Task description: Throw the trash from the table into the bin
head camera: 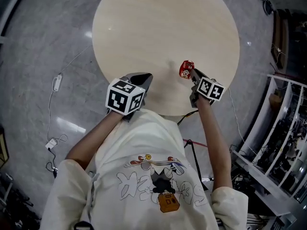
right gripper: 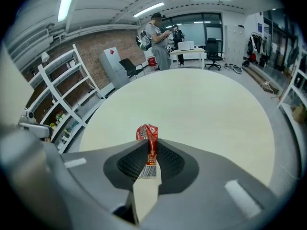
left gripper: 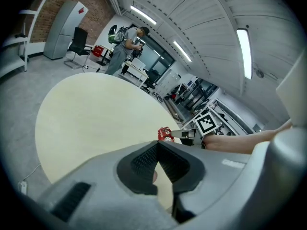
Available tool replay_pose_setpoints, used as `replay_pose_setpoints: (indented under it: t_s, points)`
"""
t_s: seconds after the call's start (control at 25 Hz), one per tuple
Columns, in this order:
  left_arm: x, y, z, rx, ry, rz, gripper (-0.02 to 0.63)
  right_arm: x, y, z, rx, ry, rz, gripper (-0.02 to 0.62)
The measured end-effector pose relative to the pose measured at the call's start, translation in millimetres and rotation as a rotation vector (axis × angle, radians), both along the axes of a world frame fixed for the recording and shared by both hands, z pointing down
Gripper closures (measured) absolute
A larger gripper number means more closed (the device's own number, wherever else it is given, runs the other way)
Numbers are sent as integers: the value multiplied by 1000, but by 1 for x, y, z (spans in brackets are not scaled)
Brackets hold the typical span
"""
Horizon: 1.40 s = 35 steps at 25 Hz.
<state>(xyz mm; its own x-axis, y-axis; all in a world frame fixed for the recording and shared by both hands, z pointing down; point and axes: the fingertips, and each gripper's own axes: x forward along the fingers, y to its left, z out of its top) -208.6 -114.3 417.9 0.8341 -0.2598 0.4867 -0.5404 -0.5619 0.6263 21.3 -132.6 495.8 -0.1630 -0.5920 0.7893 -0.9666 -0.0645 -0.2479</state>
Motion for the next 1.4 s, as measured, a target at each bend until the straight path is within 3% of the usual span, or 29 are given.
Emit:
replay_pose_setpoints:
  t_s: [0.12,0.76,1.4]
  points:
    - [20,6,0,-3,1,53,603,8,18,-4,10,-51,45,534]
    - [123,80,5,8,-46,333,601,87,157,8,10,-114,261,535]
    - [195,159,20,11,-125,549,602,162,277,25,44,-187,506,535]
